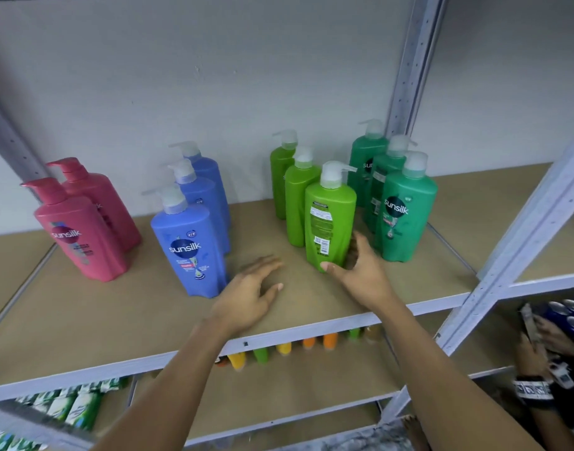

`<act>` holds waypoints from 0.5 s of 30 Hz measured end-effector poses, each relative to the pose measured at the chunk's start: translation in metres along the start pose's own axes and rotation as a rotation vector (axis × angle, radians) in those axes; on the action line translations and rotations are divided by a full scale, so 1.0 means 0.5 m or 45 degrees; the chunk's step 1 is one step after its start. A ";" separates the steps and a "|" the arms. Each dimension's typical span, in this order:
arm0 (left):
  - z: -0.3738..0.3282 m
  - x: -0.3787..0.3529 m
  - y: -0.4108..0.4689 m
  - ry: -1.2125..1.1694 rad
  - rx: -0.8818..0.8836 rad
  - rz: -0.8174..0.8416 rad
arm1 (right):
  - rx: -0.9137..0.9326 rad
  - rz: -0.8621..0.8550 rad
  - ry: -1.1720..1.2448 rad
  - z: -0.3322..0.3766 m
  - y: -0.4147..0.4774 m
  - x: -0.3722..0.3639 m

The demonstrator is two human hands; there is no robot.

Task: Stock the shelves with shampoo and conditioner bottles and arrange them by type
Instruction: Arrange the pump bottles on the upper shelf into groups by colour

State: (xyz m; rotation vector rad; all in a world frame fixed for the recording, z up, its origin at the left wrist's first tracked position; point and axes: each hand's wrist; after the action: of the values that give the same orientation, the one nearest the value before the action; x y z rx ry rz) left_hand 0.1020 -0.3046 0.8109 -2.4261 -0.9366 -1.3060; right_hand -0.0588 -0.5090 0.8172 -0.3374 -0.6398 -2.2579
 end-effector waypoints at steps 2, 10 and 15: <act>-0.001 -0.014 0.022 0.118 0.098 0.005 | -0.021 0.010 -0.063 -0.001 0.012 -0.008; -0.003 -0.022 0.011 0.320 0.185 0.021 | 0.043 -0.214 -0.247 -0.003 -0.002 -0.008; -0.005 -0.023 0.013 0.341 0.190 0.016 | 0.034 -0.382 -0.278 -0.011 -0.017 0.017</act>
State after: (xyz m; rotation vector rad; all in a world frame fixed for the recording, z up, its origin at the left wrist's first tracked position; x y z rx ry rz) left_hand 0.0999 -0.3154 0.8034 -2.0793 -0.9081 -1.4560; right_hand -0.0712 -0.5123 0.8132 -0.5087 -0.8825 -2.5151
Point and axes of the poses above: each hand's wrist, its own y-axis towards the middle knuckle, its own x-axis out of the back of the hand, z = x × y, and after that the axes turned 14 degrees about x, right-handed
